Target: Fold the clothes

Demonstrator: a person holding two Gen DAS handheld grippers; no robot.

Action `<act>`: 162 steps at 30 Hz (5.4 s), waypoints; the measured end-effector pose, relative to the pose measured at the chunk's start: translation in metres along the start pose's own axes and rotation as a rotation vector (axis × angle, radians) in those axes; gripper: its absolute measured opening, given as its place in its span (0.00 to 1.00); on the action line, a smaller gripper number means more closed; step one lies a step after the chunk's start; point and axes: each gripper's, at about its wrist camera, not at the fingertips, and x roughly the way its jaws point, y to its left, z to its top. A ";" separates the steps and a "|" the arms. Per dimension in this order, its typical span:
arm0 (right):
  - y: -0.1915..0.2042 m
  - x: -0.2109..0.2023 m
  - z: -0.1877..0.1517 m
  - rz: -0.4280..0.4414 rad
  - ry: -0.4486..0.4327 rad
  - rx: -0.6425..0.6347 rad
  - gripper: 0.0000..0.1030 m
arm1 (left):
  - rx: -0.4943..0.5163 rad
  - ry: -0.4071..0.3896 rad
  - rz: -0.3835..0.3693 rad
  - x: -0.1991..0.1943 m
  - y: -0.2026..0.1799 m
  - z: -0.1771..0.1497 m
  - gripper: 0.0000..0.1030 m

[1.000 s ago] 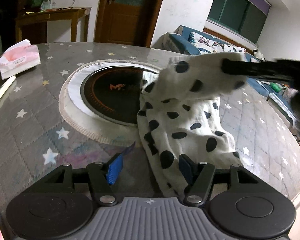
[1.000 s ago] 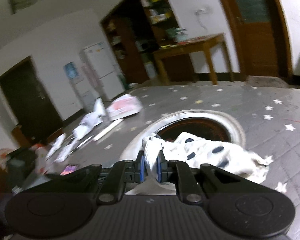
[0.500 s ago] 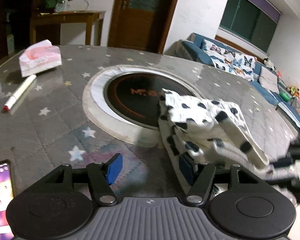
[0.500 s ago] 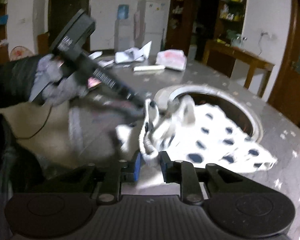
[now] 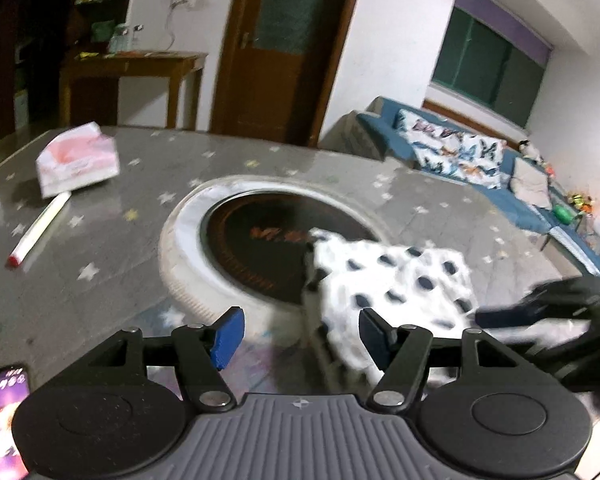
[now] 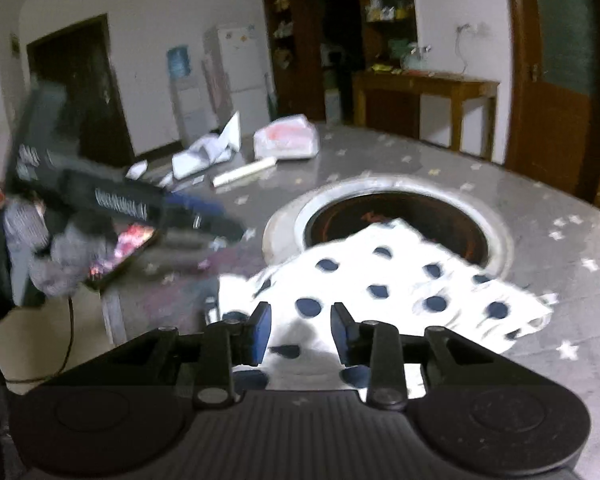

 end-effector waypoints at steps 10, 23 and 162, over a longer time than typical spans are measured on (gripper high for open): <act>0.021 -0.012 -0.031 0.058 -0.010 -0.043 0.39 | 0.015 0.029 -0.207 0.034 -0.047 0.002 0.65; -0.047 -0.037 -0.010 -0.195 -0.099 0.152 0.55 | 0.083 0.077 -0.194 0.047 -0.050 -0.035 0.66; -0.083 0.107 0.058 -0.324 0.165 0.172 0.71 | 0.056 0.011 -0.310 0.054 -0.029 -0.051 1.00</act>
